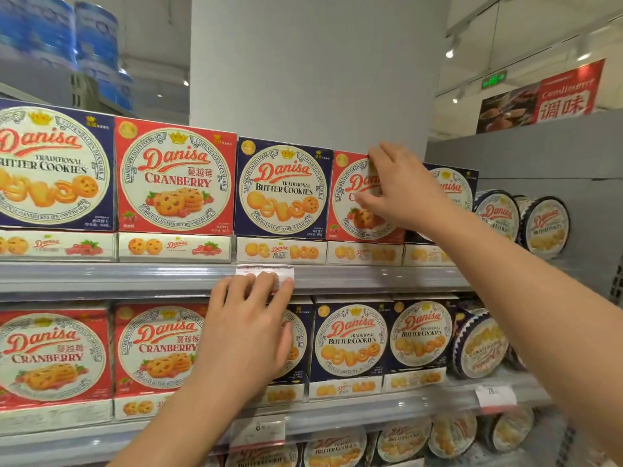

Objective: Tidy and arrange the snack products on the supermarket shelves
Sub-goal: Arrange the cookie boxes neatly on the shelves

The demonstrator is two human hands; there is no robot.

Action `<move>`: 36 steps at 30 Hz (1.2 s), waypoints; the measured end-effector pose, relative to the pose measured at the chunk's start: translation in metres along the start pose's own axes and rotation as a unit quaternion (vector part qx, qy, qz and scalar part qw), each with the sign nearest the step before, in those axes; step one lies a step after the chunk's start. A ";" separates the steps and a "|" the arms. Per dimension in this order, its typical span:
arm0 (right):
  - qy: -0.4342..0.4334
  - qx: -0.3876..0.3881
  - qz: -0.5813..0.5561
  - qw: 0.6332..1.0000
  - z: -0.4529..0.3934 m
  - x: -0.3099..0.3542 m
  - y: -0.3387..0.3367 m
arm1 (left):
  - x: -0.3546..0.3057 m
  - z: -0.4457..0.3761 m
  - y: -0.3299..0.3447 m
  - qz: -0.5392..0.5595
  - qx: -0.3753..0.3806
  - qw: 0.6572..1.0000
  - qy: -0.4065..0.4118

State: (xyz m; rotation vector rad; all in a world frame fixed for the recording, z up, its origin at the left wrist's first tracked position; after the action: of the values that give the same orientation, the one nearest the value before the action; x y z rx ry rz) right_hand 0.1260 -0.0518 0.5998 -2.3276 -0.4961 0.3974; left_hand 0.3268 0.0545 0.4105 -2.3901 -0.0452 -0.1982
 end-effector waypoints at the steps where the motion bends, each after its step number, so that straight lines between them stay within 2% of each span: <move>1: 0.000 -0.001 -0.013 1.000 0.001 0.000 -0.002 | 0.000 0.000 0.000 0.000 0.002 1.000 -0.002; 6: -0.015 -0.048 -0.034 0.998 0.011 -0.003 -0.018 | -0.001 0.002 0.003 -0.002 0.000 1.000 -0.006; 16: -0.055 -0.045 -0.013 0.997 0.038 -0.015 -0.040 | -0.007 0.004 0.007 -0.006 -0.020 1.000 -0.023; 20: -0.072 -0.055 -0.006 0.996 0.058 -0.011 -0.051 | -0.011 0.003 0.002 -0.004 -0.004 0.999 -0.041; 24: -0.104 -0.056 -0.060 0.991 0.083 -0.002 -0.060 | -0.012 0.006 -0.012 0.035 0.011 0.998 -0.055; 26: -0.135 -0.048 -0.112 0.983 0.093 0.005 -0.061 | -0.014 0.010 -0.029 0.076 -0.012 0.994 -0.075; 30: -0.200 -0.026 -0.169 0.965 0.110 0.024 -0.048 | -0.016 0.024 -0.072 0.163 -0.138 0.970 -0.117; 32: -0.232 -0.023 -0.181 0.956 0.118 0.036 -0.036 | -0.014 0.032 -0.092 0.170 -0.184 0.961 -0.121; 34: -0.269 -0.020 -0.191 0.944 0.124 0.051 -0.024 | -0.010 0.037 -0.108 0.155 -0.180 0.966 -0.104; 36: -0.303 -0.016 -0.198 0.932 0.128 0.070 -0.013 | -0.005 0.041 -0.117 0.126 -0.129 0.982 -0.063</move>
State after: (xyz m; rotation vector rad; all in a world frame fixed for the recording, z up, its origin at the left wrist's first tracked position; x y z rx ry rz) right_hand 0.1312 0.0633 0.5102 -2.0314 -1.2490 0.9141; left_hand 0.3172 0.1686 0.4584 -2.6354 0.2365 0.0722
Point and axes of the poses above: each hand's wrist, its own z-axis away from the middle knuckle, its own y-axis out of the palm, x = y × z, the point moved 3 cm from there along -z, towards the middle knuckle, and after that the axes turned 3 degrees about x, right-handed, at the moved point
